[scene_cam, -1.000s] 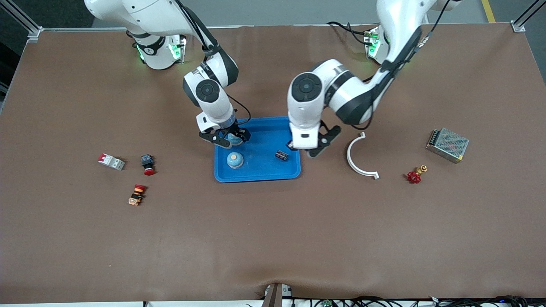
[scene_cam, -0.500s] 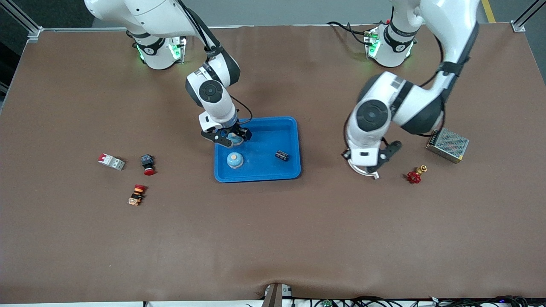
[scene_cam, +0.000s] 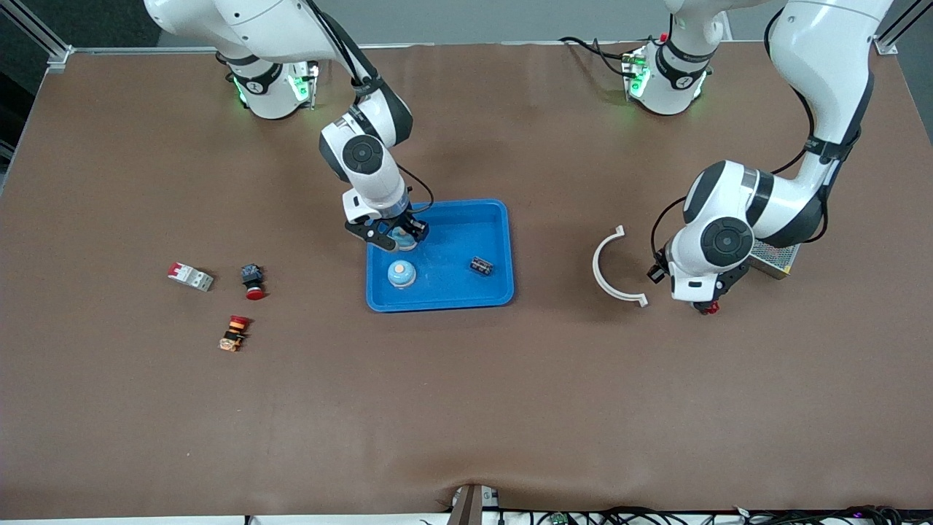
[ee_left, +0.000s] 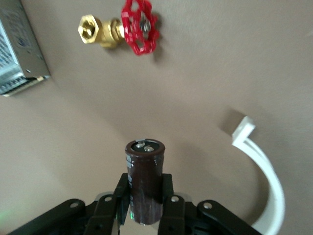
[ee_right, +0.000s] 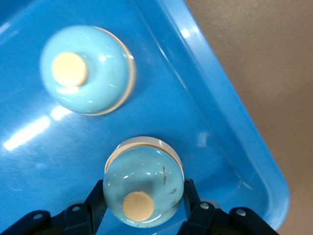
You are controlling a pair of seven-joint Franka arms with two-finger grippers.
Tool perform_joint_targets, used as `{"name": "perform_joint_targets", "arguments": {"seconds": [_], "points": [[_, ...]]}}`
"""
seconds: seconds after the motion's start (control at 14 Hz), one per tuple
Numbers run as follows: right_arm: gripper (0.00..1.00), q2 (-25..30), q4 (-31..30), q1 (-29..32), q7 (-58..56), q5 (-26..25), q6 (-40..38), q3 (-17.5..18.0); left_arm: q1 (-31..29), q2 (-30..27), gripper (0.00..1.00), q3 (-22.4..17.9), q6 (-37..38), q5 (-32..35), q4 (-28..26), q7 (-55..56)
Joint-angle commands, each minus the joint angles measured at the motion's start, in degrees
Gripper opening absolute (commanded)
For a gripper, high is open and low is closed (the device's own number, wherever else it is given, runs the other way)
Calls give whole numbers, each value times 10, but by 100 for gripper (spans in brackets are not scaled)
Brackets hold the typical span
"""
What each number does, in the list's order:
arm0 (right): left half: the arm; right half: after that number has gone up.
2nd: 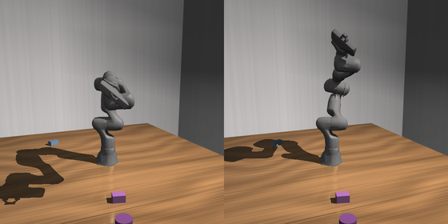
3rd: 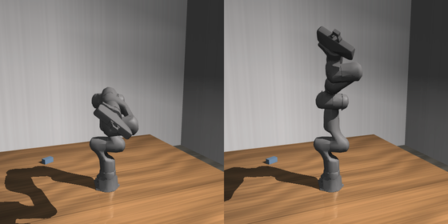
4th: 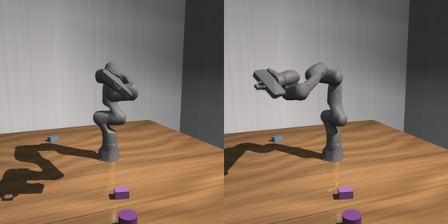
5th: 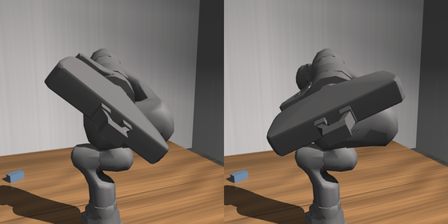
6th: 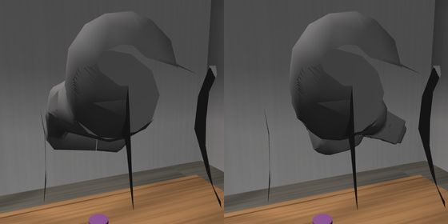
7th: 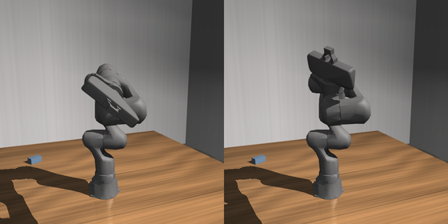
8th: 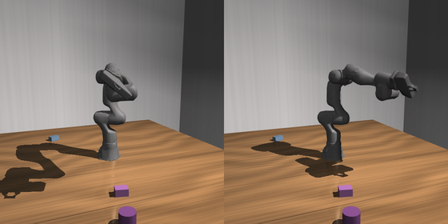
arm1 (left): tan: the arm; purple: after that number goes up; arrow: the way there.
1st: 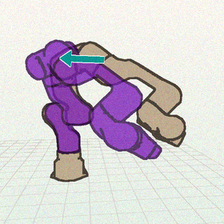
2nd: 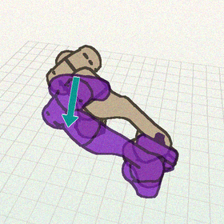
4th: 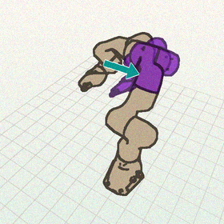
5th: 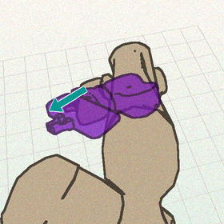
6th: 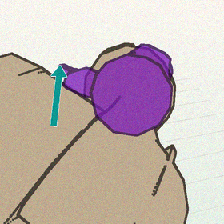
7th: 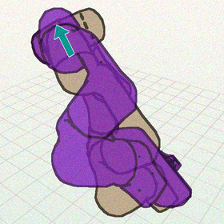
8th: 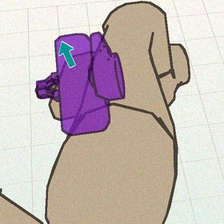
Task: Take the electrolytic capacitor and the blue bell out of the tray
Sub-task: 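Set the left gripper's capacitor down while the right gripper carries the bell, then grasp another capacitor with the left gripper while the right gripper carries the bell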
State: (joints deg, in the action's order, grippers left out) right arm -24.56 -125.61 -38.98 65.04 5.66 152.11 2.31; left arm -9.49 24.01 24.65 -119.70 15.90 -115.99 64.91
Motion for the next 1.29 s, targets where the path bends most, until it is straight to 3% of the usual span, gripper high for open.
{"name": "perform_joint_targets", "arguments": {"seconds": [0.0, 0.29, 0.36, 0.5, 0.57, 0.64, 0.93, 1.21], "points": [[0, 11, 53, 2, 11, 8, -91, -6, -1, 6, 0, 7, -41, 11, -27, 7], [0, 14, 220, 52, -22, 8, -340, -6, 0, 35, 0, 7, -75, 11, -27, 73], [0, 16, 249, 71, -69, 8, -394, -5, 3, 38, 12, 7, -75, 11, -27, 85], [0, 33, 289, 110, -198, 0, -493, -8, 3, 44, 44, 7, -75, 10, -24, 90], [0, 49, 289, 133, -253, -3, -503, -10, 4, 44, 77, 7, -75, 10, -22, 91], [0, 65, 287, 163, -303, -7, -508, -12, 8, 40, 100, 8, -75, 10, -20, 92], [0, 85, 286, 237, -465, -92, -537, -13, 32, 16, 100, 12, -54, 11, 14, 151], [0, 83, 285, 317, -601, -103, -521, -12, 83, 17, 100, 15, -15, 2, 74, 223]]}}
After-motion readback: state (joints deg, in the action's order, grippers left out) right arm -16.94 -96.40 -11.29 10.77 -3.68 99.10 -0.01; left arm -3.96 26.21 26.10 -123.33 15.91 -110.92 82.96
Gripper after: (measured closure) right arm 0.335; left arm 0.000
